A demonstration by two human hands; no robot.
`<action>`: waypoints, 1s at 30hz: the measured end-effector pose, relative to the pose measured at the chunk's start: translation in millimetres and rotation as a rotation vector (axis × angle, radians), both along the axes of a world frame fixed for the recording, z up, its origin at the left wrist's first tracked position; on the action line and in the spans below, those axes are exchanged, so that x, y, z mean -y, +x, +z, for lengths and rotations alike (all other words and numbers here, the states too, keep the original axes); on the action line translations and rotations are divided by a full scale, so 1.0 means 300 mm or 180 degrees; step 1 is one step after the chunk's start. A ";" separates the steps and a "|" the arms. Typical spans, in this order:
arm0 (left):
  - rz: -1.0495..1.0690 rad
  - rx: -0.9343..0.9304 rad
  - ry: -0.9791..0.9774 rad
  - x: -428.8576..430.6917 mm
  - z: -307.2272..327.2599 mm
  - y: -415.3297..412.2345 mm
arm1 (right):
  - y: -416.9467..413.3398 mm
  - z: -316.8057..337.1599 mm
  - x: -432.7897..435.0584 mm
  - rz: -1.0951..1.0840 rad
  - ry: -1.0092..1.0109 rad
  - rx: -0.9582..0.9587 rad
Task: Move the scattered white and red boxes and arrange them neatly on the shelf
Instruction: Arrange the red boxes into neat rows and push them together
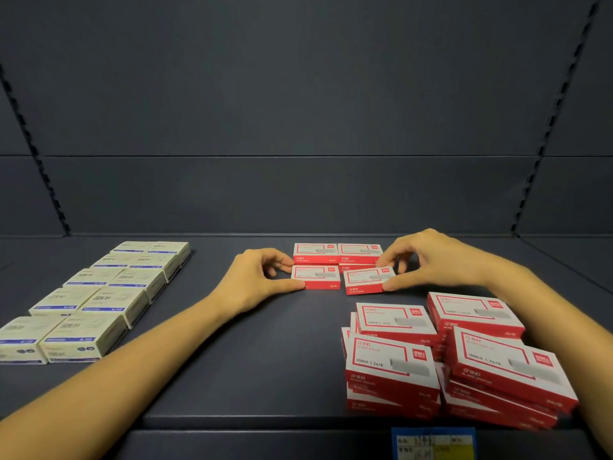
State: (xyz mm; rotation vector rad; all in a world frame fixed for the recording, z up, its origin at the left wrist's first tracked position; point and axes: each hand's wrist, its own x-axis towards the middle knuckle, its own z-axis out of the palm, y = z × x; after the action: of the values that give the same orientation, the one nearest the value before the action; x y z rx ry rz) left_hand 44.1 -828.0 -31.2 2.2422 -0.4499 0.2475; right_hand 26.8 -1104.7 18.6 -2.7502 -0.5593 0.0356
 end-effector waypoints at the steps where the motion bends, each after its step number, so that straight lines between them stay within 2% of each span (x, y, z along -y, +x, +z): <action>1: 0.0017 -0.0001 -0.0004 0.000 0.000 0.001 | 0.002 0.001 0.000 0.0005 0.0023 -0.0006; 16: 0.0046 0.0000 0.0202 0.002 0.003 -0.012 | 0.032 -0.028 0.002 -0.0026 0.0474 -0.0069; 19: 0.0111 0.0334 0.0134 0.010 0.014 -0.048 | -0.003 0.005 0.027 -0.0008 0.0736 0.0059; 21: -0.0136 0.0346 -0.0085 0.024 0.035 -0.093 | -0.038 0.035 0.060 0.0009 0.0923 0.0203; 24: -0.0827 0.0020 -0.0200 0.065 0.078 -0.177 | -0.114 0.077 0.115 0.0219 0.1015 0.0175; 26: -0.1145 -0.0139 -0.0084 0.097 0.097 -0.215 | -0.165 0.095 0.147 0.0367 0.1006 0.0050; 30: -0.1285 -0.0173 0.0214 0.143 0.129 -0.234 | -0.237 0.103 0.204 0.0459 0.0890 -0.0164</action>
State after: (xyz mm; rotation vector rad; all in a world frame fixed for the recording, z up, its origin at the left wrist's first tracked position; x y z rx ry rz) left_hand -26.0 -870.8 7.5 2.1595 -0.8758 -0.0396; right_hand -44.2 -1166.0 49.6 -2.4285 -0.6914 0.0578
